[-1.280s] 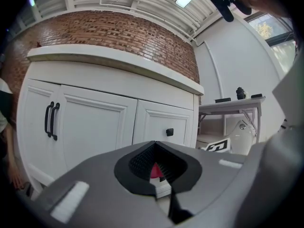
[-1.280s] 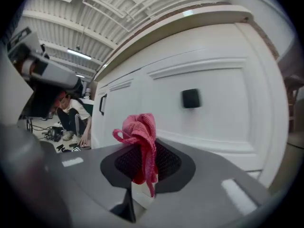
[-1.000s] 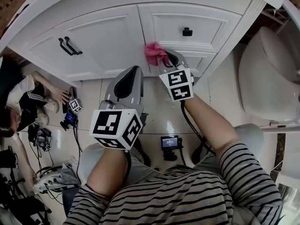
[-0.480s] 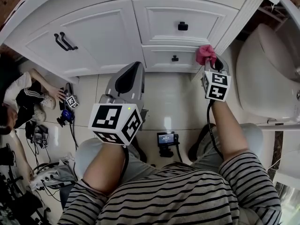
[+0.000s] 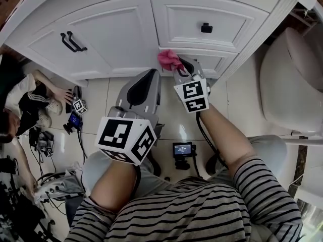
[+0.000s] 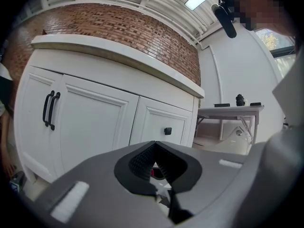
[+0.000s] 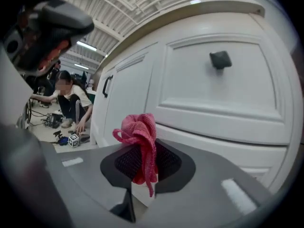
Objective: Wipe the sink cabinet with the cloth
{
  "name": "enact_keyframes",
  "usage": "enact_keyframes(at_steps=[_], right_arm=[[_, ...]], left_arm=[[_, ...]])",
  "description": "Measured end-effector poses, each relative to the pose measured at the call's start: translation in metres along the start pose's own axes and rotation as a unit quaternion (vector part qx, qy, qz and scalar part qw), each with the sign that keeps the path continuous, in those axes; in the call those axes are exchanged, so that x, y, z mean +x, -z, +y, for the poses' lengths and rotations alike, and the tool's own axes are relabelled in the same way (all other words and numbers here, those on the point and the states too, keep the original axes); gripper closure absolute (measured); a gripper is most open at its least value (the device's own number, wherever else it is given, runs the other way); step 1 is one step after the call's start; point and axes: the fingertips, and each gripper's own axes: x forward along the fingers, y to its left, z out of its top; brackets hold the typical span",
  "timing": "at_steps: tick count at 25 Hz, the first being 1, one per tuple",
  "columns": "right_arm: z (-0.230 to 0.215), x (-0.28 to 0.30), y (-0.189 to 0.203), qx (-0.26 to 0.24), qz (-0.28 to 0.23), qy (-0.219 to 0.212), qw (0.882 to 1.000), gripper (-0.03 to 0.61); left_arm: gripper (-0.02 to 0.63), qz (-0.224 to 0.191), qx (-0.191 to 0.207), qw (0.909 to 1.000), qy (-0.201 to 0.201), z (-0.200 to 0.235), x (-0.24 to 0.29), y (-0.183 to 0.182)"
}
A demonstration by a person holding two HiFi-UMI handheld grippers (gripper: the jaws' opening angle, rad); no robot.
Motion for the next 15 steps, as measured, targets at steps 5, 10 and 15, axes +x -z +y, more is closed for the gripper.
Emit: enact_keyframes(at_steps=[5, 10, 15], right_arm=[[-0.035, -0.007, 0.025, 0.027, 0.023, 0.034, 0.999, 0.512], [-0.11, -0.058, 0.045, 0.092, 0.016, 0.12, 0.988, 0.512], [-0.173, -0.103, 0.084, 0.133, 0.047, 0.218, 0.966, 0.512]], left_arm=[[0.612, 0.011, -0.009, 0.9999, -0.002, 0.004, -0.002, 0.0], [0.612, 0.014, -0.023, 0.9996, 0.012, -0.001, 0.006, 0.007], [0.612, 0.024, -0.018, 0.9994, 0.018, -0.009, 0.009, 0.015]])
